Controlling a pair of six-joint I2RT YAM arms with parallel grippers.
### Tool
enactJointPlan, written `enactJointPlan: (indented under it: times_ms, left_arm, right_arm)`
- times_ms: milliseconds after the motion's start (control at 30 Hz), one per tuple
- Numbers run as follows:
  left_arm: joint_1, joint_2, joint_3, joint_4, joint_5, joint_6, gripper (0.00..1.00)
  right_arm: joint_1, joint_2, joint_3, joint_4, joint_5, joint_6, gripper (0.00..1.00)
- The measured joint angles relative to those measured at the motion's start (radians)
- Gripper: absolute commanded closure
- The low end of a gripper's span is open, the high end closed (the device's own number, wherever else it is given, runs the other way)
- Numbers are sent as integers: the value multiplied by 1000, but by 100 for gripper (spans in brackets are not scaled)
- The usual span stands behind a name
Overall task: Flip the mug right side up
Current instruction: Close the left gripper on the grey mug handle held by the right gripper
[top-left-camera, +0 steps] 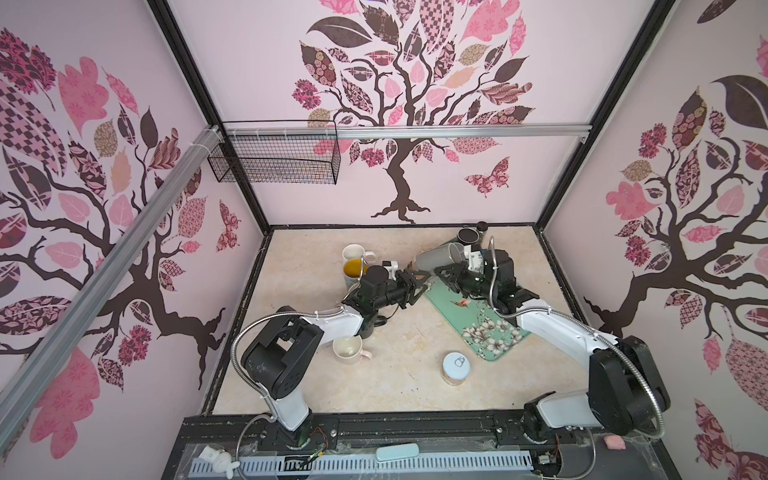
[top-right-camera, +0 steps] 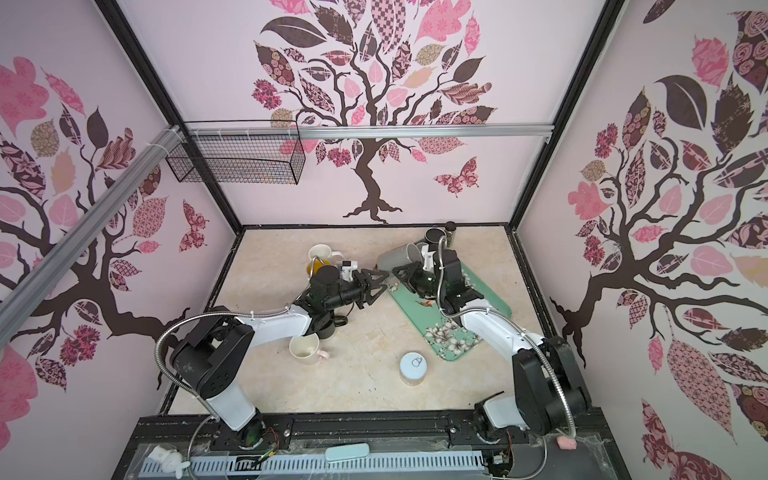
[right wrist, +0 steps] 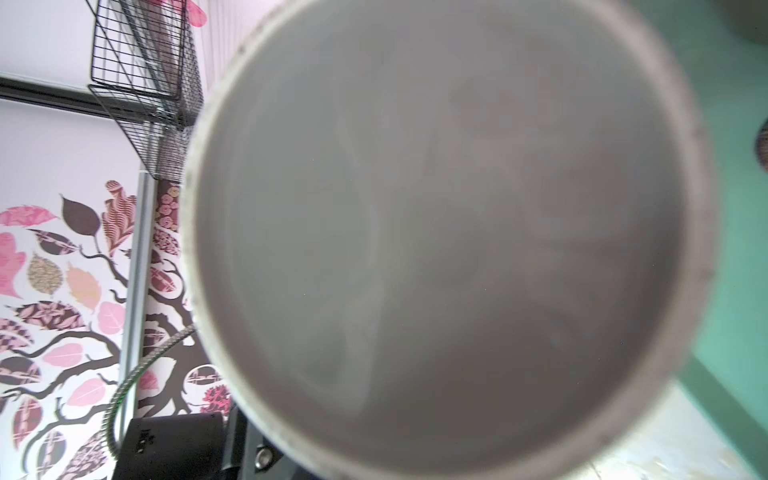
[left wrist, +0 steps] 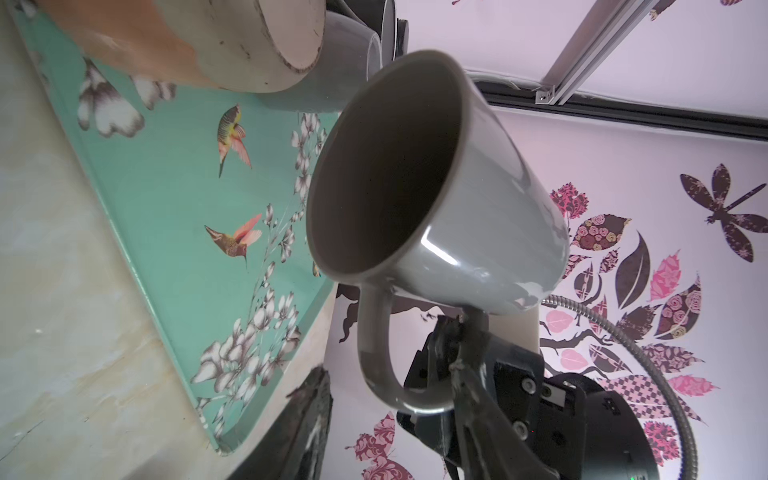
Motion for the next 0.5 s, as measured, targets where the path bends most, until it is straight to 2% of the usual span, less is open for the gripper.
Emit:
enactJointPlan:
  times_ms: [333,467,500]
  left_arm:
    - [3,90,4,233,14,-163,66]
    - [9,149,21,318,29,-240,77]
    - [12,158,25,332,35,-256,82]
  right_arm:
    - [9,0,-32,118,-10,122,100]
    - [10,3,-51,137,-19,150,100]
    - [7,3,-58,148,-18,155,100]
